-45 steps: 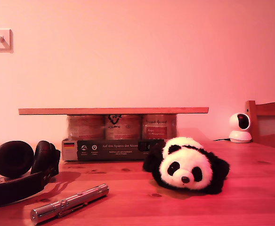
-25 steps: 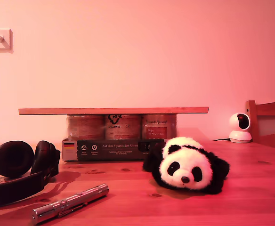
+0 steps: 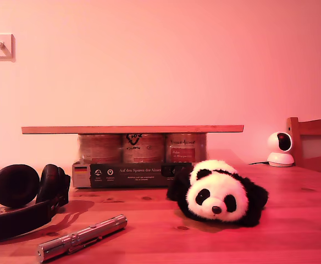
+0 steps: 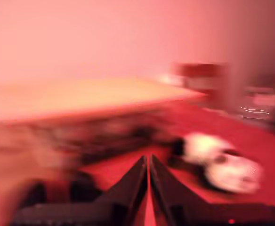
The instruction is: Pick up the stuffed panda toy and place it on the shelf behind you
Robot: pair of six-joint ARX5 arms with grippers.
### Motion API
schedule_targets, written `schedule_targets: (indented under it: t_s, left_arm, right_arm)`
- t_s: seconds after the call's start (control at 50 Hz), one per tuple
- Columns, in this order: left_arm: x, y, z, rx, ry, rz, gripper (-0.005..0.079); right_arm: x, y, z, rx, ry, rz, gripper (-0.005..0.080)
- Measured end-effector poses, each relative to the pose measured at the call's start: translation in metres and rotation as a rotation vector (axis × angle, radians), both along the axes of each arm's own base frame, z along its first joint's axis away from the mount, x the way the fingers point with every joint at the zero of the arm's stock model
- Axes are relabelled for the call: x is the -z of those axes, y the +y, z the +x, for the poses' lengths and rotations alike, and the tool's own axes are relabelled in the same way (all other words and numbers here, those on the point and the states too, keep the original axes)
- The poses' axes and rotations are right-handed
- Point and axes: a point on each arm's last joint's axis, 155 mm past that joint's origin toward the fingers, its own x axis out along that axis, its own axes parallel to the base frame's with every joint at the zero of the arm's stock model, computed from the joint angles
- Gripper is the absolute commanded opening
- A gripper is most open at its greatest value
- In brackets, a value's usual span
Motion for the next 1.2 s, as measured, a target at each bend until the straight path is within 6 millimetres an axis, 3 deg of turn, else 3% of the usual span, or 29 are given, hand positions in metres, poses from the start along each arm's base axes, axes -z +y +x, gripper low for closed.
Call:
schedule_targets:
  t_s: [0.14, 0.38, 0.5, 0.66, 0.84, 1.08, 1.2]
  left_arm:
    - [-0.004, -0.019, -0.018, 0.121, 0.043, -0.017, -0.0021]
    - [-0.012, -0.038, -0.038, 0.235, 0.031, 0.019, -0.0021]
    - [-0.008, -0.048, -0.046, 0.283, 0.048, 0.022, -0.0021]
    - [-0.001, -0.048, -0.043, 0.258, 0.054, 0.05, -0.0021]
    - [0.0, -0.044, -0.035, 0.208, 0.028, 0.083, -0.0021]
    - [0.0, -0.045, -0.036, 0.213, 0.026, 0.085, -0.0021]
    - [0.0, -0.045, -0.036, 0.213, 0.026, 0.085, -0.0021]
  right_arm:
    - [0.008, 0.005, -0.001, -0.023, 0.045, -0.005, -0.0012]
    - [-0.008, 0.008, -0.007, -0.036, 0.039, -0.002, -0.0012]
    - [-0.001, 0.01, -0.008, -0.054, 0.096, 0.026, -0.0012]
    - [0.019, 0.015, -0.014, -0.077, 0.231, 0.061, -0.0012]
    - [0.006, 0.02, -0.023, -0.101, 0.334, 0.108, -0.0012]
    - [0.006, 0.046, -0.039, -0.23, 0.617, 0.081, -0.0009]
    - [0.011, 0.057, -0.035, -0.264, 0.775, 0.065, 0.006]
